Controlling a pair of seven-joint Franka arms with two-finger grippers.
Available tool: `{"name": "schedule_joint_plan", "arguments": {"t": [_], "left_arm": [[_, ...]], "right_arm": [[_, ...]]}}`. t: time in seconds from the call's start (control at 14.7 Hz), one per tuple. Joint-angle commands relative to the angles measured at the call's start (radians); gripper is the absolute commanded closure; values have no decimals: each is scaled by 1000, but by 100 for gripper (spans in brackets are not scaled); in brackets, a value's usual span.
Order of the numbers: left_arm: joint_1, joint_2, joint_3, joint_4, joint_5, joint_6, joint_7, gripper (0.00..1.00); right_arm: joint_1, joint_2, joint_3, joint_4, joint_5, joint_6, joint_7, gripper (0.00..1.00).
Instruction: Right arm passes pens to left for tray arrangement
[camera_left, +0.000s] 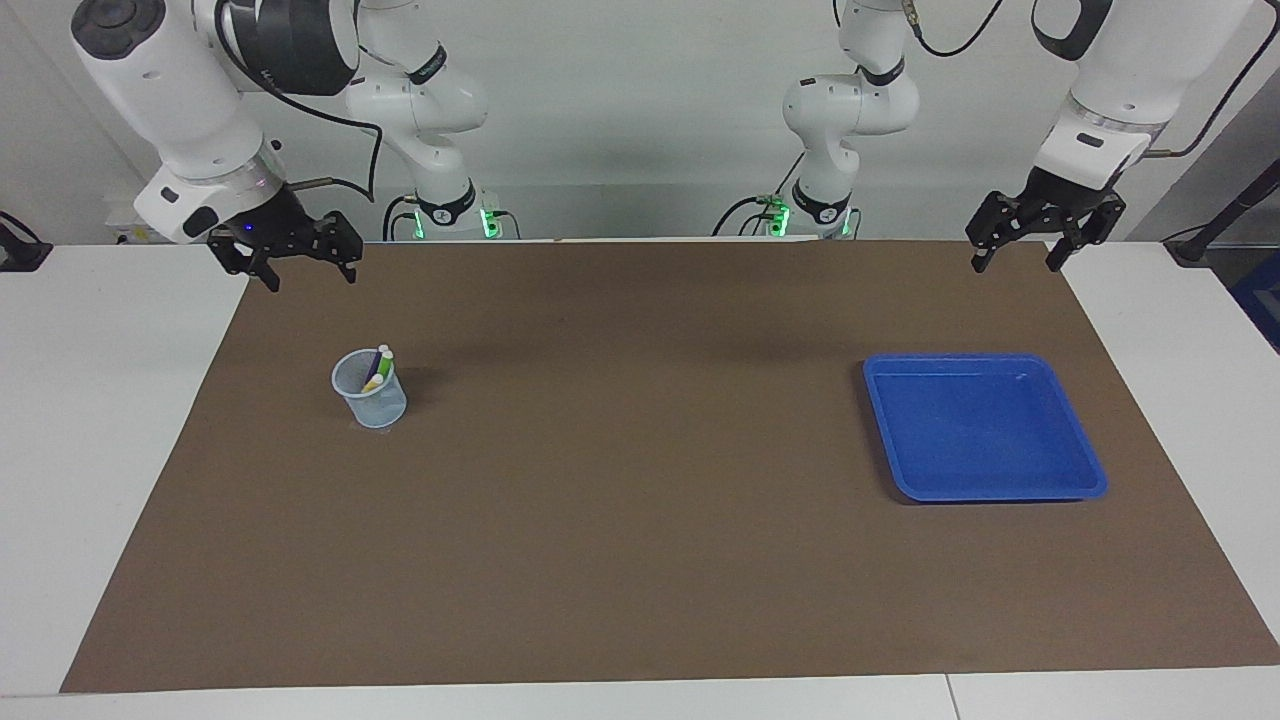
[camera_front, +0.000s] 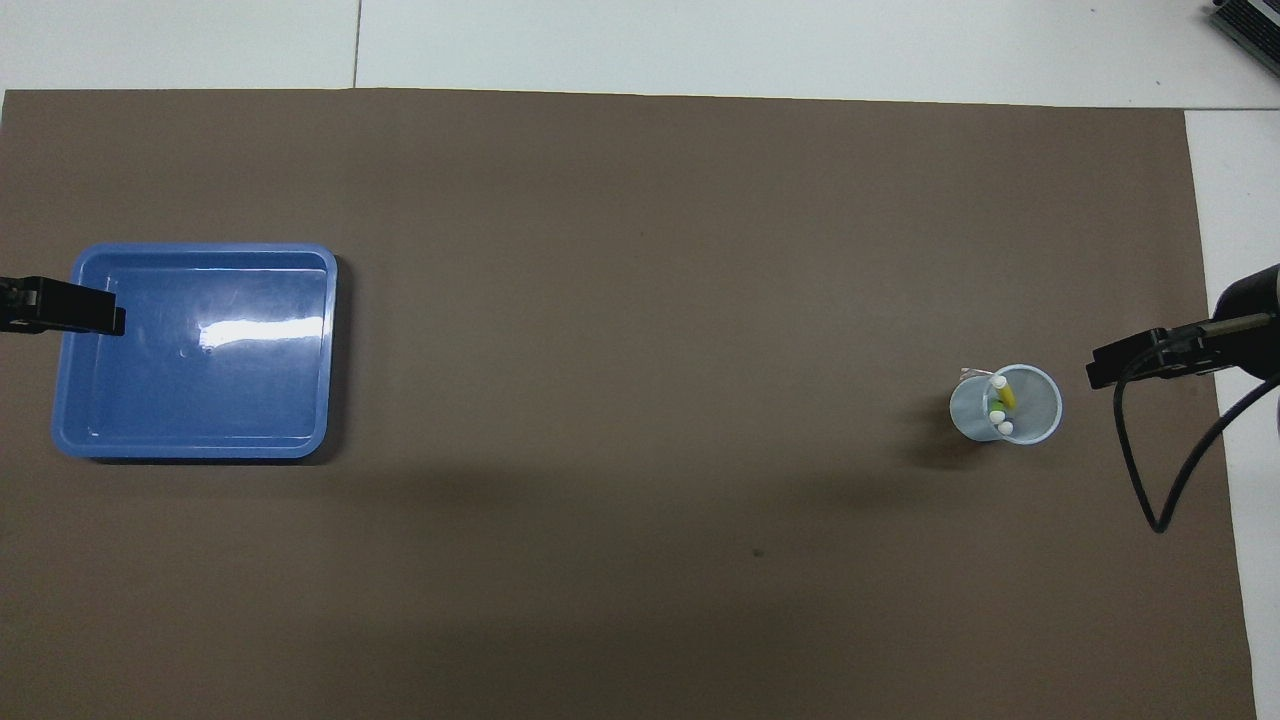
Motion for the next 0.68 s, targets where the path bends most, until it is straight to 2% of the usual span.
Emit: {"name": "schedule_joint_plan", "arguments": {"t": [0.0, 0.48, 0.61], "left_arm": [[4, -6, -1, 1, 8, -9, 12, 0], [-1, -12, 2, 1, 8, -9, 9, 0], [4, -12, 2, 1, 8, -4, 10, 0]], "right_arm": [[-2, -13, 3, -2, 5, -10, 15, 0], [-3, -11, 3, -2, 5, -11, 7, 0], [-2, -17, 9, -8, 7, -49, 4, 0]]}}
